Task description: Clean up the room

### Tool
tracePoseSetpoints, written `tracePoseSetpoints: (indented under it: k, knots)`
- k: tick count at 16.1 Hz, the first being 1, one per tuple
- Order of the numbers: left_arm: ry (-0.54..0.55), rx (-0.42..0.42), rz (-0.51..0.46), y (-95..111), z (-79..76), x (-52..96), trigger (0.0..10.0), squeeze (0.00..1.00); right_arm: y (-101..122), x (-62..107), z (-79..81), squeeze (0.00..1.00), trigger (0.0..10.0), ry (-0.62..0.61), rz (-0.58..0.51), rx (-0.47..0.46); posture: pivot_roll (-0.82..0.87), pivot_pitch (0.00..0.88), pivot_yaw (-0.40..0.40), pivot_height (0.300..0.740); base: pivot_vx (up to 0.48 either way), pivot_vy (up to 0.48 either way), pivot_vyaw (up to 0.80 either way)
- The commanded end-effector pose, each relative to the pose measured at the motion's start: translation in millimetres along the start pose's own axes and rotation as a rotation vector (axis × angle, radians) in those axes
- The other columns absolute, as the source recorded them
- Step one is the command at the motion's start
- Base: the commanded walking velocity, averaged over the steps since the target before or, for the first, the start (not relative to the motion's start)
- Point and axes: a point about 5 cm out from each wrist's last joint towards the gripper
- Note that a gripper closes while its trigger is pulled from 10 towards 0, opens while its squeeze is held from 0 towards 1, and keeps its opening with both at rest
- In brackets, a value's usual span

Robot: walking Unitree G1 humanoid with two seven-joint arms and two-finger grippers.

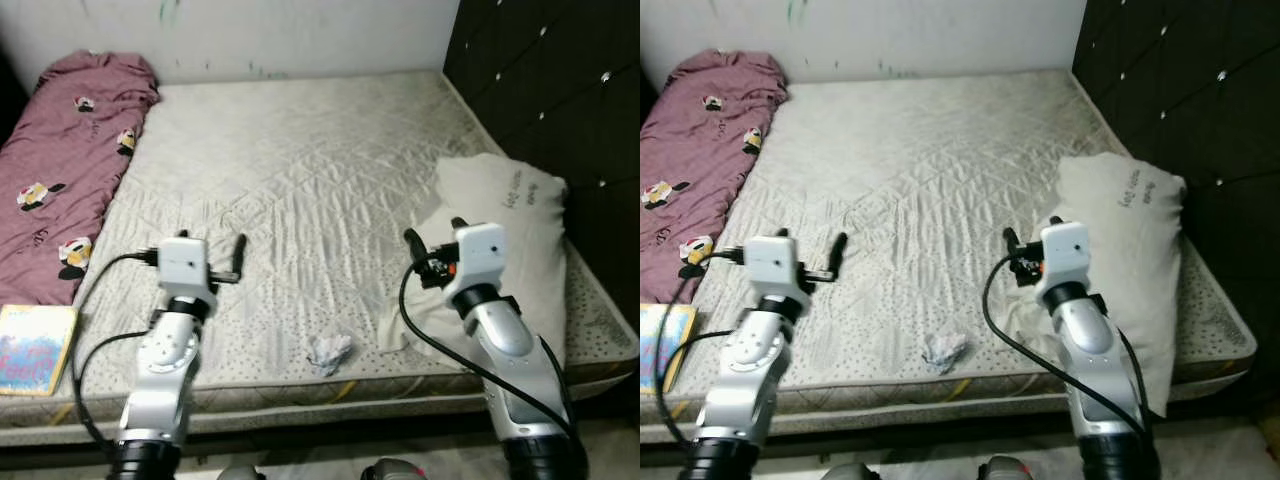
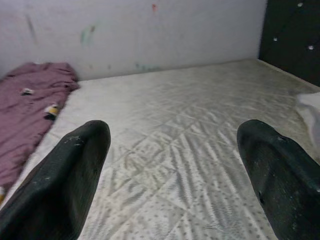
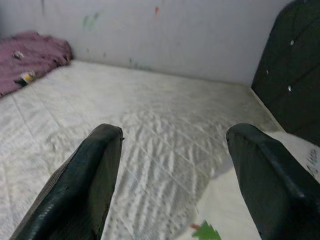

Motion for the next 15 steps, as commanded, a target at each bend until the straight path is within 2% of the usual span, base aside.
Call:
tracePoseSetpoints:
  k: [1, 4, 15]
  knots:
    - [0.032, -0.011, -0.002, 3, 8.2, 1.0, 10.0, 0.0, 6, -4.0, 4.3, 0.0, 10.0, 0.01, -0.013, -0.001, -0.02, 0.0, 0.036, 0.74, 0.0, 0.0, 0.0]
    - [0.046, -0.012, 0.016, 1, 12.2, 6.4, 10.0, 0.0, 4, -0.9, 5.8, 0.0, 10.0, -0.005, -0.005, -0.034, -0.02, 0.0, 0.049, 0.735, 0.0, 0.0, 0.0]
    - [0.104, 0.036, 0.039, -1, 17.3, 12.3, 10.0, 0.0, -1, 5.0, 11.3, 0.0, 10.0, 0.028, 0.016, -0.056, -0.02, 0.0, 0.023, 0.62, 0.0, 0.0, 0.0]
Point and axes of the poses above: a point about 5 cm out from each wrist's last joint towards the gripper, its own x axis pointing back from the gripper into the wrist, its own y axis along the axis of the wrist's last joint, z = x × y, and after that the axes turned 8 degrees about x, right-handed
